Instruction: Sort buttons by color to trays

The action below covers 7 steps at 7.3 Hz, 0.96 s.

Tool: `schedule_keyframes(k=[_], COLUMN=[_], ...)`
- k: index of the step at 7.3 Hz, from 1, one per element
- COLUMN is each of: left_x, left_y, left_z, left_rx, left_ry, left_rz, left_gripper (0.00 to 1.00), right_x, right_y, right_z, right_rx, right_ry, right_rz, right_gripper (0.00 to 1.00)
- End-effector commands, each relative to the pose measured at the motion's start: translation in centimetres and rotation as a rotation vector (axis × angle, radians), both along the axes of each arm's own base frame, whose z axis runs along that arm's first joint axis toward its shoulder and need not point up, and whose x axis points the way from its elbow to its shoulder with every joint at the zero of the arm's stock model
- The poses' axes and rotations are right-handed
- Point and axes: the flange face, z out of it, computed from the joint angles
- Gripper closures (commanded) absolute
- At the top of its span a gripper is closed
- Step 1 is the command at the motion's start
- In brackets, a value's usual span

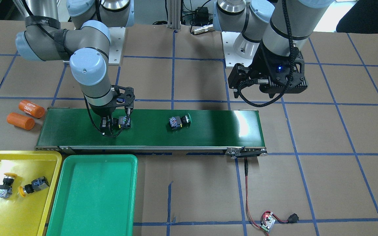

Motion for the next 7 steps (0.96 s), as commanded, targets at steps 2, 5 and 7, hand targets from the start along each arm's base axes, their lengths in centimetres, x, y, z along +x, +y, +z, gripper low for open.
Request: schedule_keyframes(k=[2,5,7], left_x=[-0.1,0.0,0.0], left_y=[0.1,0.3,0.3], left_z=[0.3,0.6,0.6], left_rx=[-0.001,0.0,0.0], left_ry=[0.002,-0.003,-0.008], left_rz=[-0.002,0.0,0.0], left_gripper=[0.0,0.0,0.0], right_x=[0.0,-0.1,-2.0], right_y=[0.0,-0.7,-6.0], right_z=[-0.1,0.6,4.6], right_rx=[0.001,-0.02,-0.119], right_ry=[0.011,0.011,0.003], right_rz=[-0.002,-0.026,-0.114], right_gripper=[0.74,0.9,0.9])
